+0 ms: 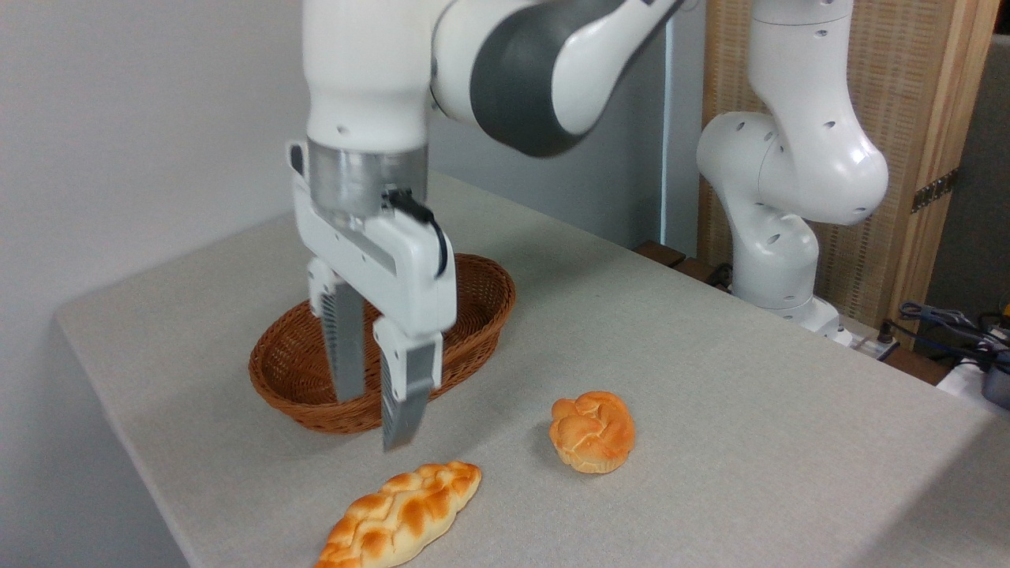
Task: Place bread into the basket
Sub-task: 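Move the open gripper from above the basket down toward the braided loaf, then lower the gripper onto the braided loaf and close on its middle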
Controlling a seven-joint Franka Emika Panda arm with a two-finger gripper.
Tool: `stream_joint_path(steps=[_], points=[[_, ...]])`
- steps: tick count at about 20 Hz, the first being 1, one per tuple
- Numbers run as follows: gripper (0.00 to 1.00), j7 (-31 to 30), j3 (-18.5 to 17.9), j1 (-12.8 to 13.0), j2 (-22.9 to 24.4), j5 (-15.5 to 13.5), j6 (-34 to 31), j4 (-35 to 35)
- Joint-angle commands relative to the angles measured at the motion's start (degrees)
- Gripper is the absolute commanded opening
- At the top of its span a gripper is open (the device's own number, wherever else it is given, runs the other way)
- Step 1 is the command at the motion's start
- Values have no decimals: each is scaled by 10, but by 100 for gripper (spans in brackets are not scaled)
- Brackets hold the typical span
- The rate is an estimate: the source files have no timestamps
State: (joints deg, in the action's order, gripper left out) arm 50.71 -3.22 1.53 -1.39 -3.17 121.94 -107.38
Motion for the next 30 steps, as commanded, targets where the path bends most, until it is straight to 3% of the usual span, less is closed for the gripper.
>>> stream_joint_path(steps=[1,23,27,29,30], points=[[100,34,-6,-1,-9,5,19,-18],[100,34,-8,-2,-84,6,72,-23],[100,29,-7,-2,-93,51,72,-26],[93,29,-7,-2,-93,53,73,-27],[84,31,-8,-2,-93,53,73,-27]])
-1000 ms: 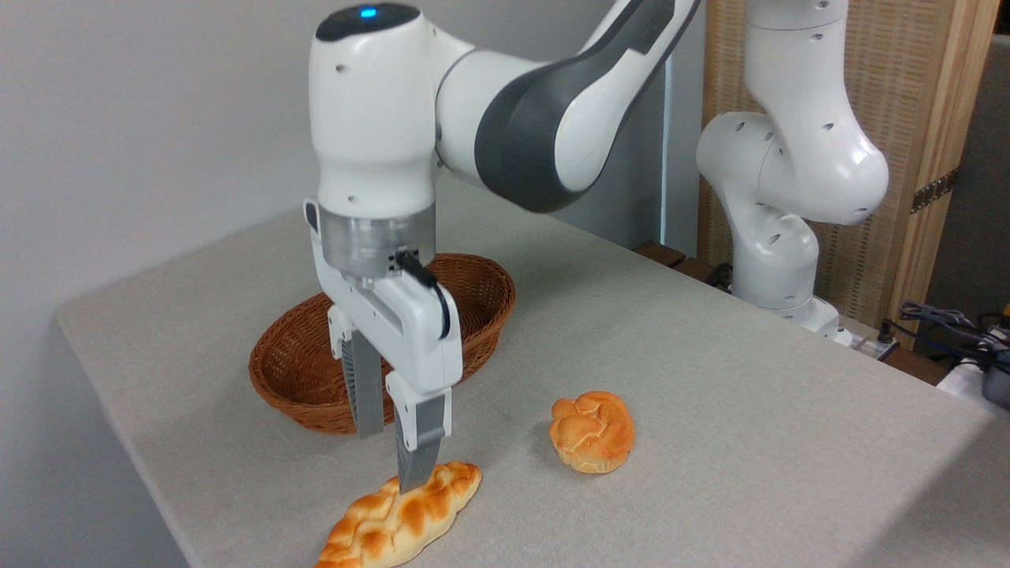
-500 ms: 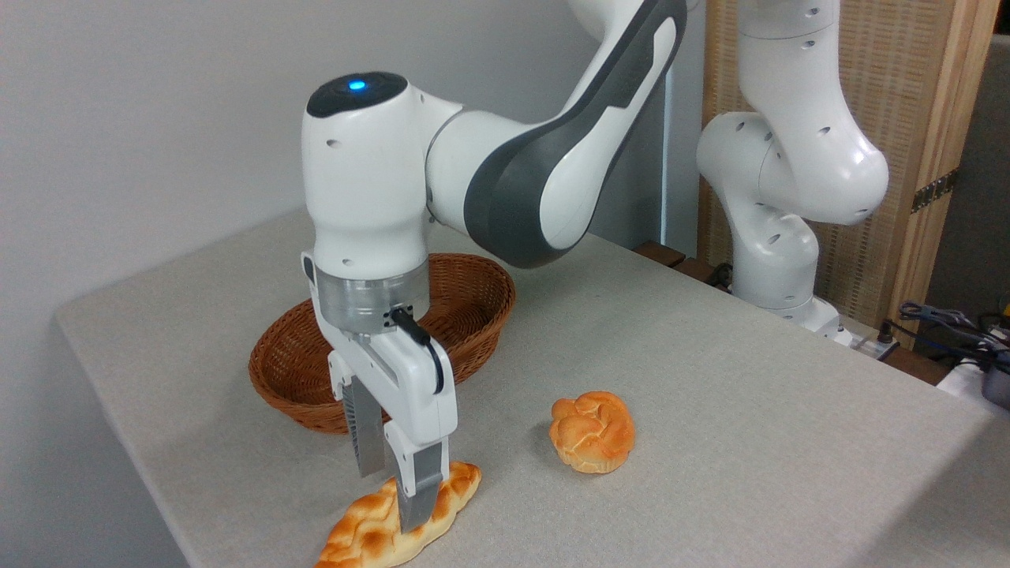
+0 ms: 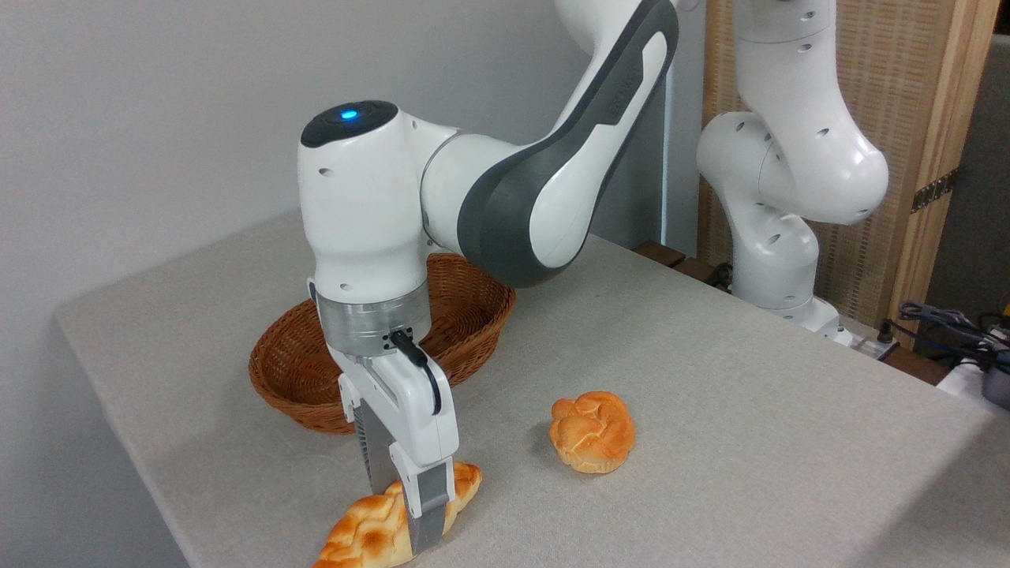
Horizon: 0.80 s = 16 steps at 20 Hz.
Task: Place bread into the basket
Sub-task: 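Lower the gripper onto the braided loaf and close on its middle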
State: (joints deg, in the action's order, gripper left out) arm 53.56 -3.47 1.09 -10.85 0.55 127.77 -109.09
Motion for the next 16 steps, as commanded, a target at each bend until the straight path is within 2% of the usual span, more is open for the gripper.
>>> stream_joint_path(steps=[1,3,4,16], points=[[77,3,-6,2,1,16,13,-10],[56,5,-5,2,1,16,14,-10],[55,5,-5,2,1,16,14,-10],[53,5,-5,2,-3,16,13,-10]])
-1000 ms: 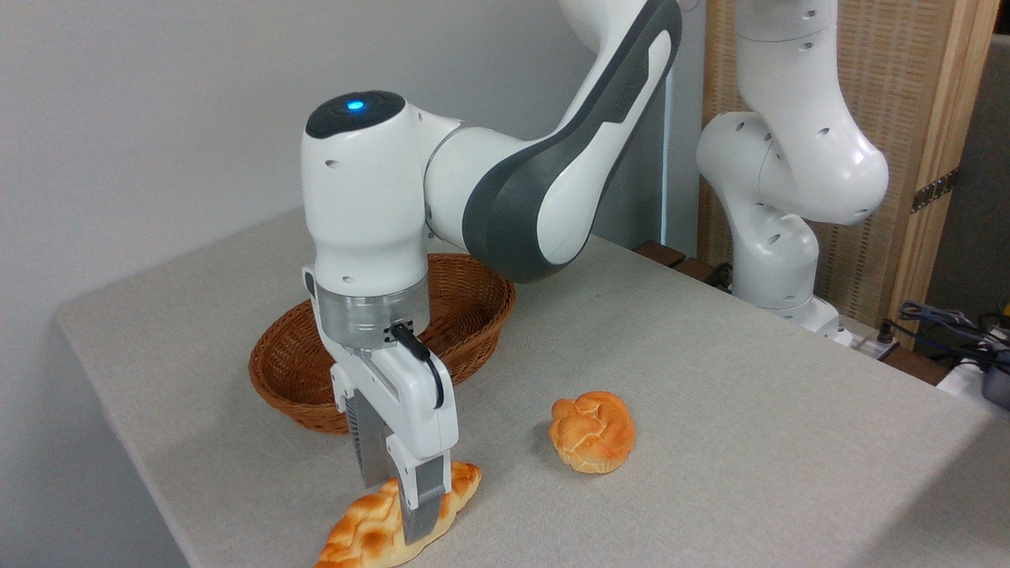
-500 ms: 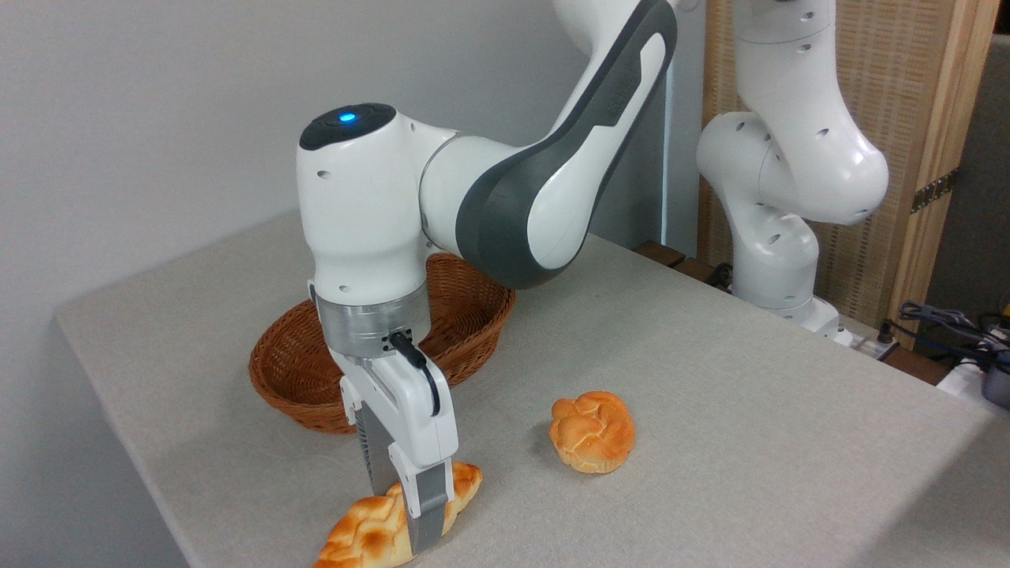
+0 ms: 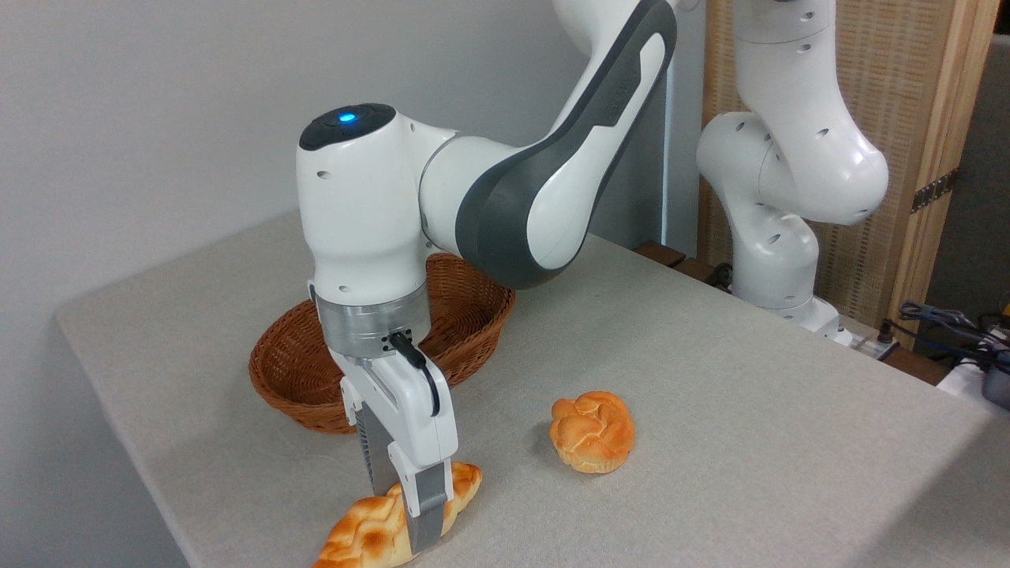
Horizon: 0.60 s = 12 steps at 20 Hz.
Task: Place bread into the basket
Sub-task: 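Lower the gripper onto the braided loaf and close on its middle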
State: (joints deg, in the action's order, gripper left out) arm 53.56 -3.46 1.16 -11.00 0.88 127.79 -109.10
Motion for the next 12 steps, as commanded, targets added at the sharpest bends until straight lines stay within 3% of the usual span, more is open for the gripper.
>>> stream_joint_path(steps=[1,12], points=[[53,5,-5,2,-2,12,13,-10],[43,2,-5,2,-3,12,9,-10]])
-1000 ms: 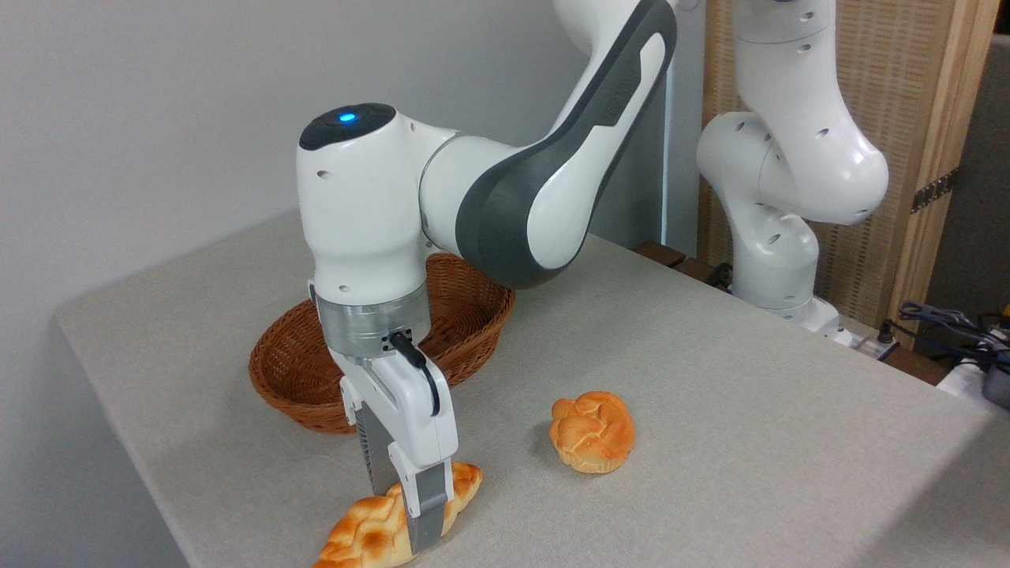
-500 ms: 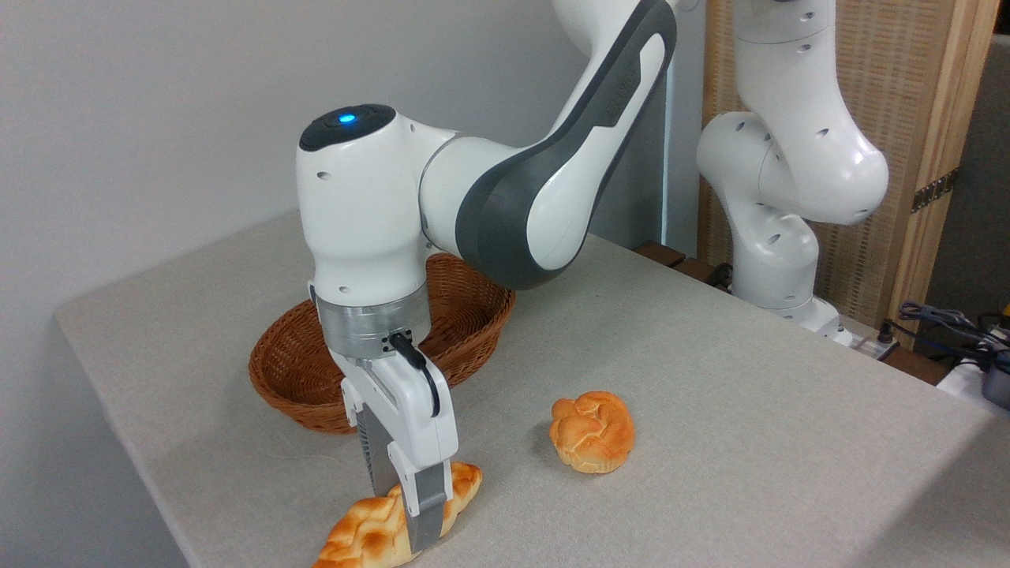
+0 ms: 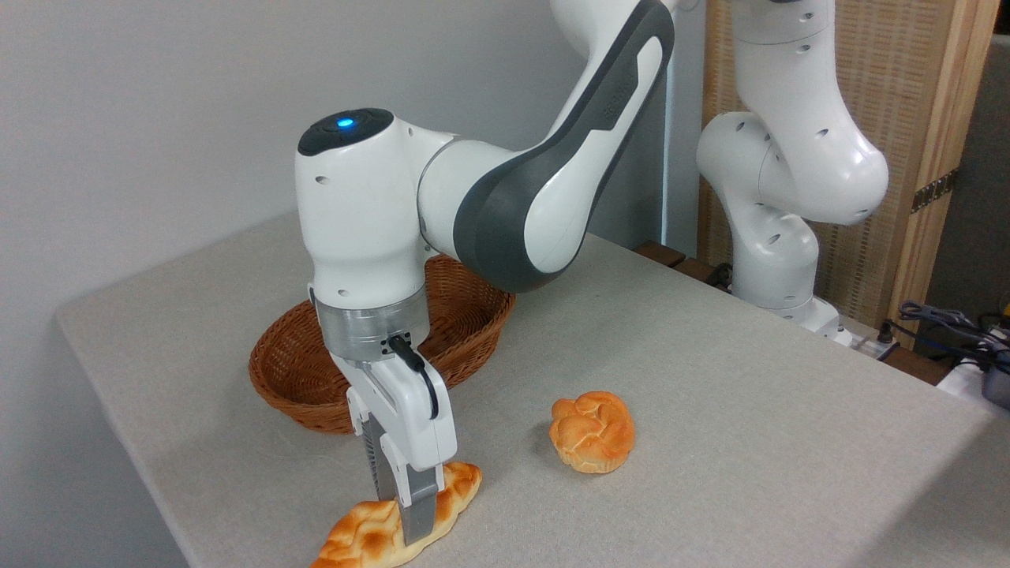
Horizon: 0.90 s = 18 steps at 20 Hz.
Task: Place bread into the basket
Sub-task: 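Lower the gripper onto the braided loaf and close on its middle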
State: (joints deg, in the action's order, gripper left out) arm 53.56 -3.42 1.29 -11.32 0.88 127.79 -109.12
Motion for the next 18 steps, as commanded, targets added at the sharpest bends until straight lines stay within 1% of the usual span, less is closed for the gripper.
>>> stream_joint_path(steps=[1,2,5,9,11,12,14,18], points=[[43,2,-5,0,0,12,9,-9],[42,1,-5,0,0,11,9,-9],[36,3,-5,0,0,8,9,-7],[36,1,-5,0,0,5,7,-5],[35,0,-5,0,1,-6,6,-1],[30,0,-5,0,1,-21,3,0],[24,-2,-5,0,1,-41,-10,13],[25,-2,-4,0,-1,-46,-45,35]])
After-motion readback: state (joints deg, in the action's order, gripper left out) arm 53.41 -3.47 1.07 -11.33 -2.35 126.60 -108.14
